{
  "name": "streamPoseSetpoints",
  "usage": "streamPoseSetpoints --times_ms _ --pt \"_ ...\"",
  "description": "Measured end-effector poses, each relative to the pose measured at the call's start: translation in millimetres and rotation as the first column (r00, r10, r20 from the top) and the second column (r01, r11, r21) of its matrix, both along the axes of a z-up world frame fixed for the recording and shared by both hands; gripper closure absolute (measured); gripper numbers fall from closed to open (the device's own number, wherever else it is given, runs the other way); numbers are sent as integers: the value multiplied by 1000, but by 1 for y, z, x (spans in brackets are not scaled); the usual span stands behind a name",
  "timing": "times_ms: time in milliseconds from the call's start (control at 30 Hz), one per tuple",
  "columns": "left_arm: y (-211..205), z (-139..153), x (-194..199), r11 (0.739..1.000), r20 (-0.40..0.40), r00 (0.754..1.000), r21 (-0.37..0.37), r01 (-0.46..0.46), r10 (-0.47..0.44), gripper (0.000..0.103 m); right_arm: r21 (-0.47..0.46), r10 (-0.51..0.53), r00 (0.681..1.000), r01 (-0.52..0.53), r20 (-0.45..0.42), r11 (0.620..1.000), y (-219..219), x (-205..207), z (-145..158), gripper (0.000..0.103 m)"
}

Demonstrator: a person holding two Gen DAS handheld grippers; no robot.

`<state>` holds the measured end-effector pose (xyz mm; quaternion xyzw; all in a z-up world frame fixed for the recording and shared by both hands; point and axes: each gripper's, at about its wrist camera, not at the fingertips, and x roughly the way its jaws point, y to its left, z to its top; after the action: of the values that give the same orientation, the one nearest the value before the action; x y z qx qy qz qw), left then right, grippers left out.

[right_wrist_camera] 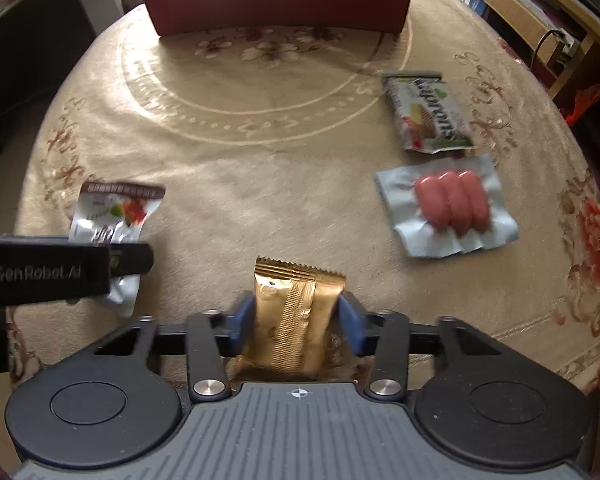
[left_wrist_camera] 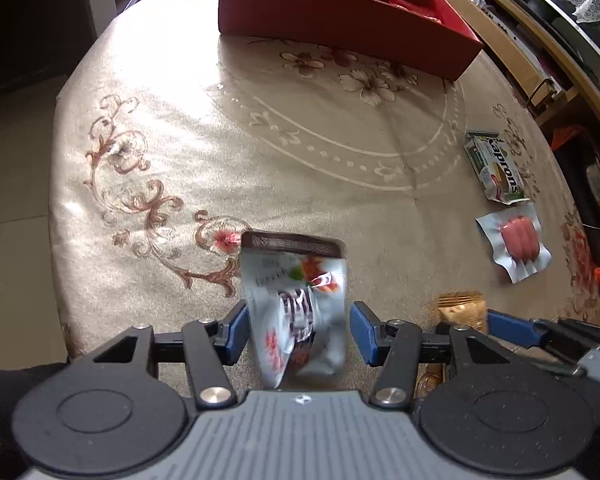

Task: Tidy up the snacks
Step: 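Grasp the silver pouch with the left tool while the right tool grasps the gold wrapper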

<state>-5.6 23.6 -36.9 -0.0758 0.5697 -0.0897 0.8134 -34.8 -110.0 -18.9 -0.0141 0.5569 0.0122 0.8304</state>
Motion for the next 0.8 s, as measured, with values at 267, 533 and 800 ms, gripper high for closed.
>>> streamPoseSetpoints --times_ms 267,533,800 --pt "-16 -3 -3 994 22 999 101 36 -39 31 8 -5 1000 5 26 1000 -15 1 6 55" --pt "-19 -1 -9 987 49 998 162 23 -32 55 13 22 1000 -22 14 1000 -15 1 3 56" --pt "-16 18 -10 994 81 997 110 3 -12 56 44 6 998 -9 66 999 -24 -5 18 57"
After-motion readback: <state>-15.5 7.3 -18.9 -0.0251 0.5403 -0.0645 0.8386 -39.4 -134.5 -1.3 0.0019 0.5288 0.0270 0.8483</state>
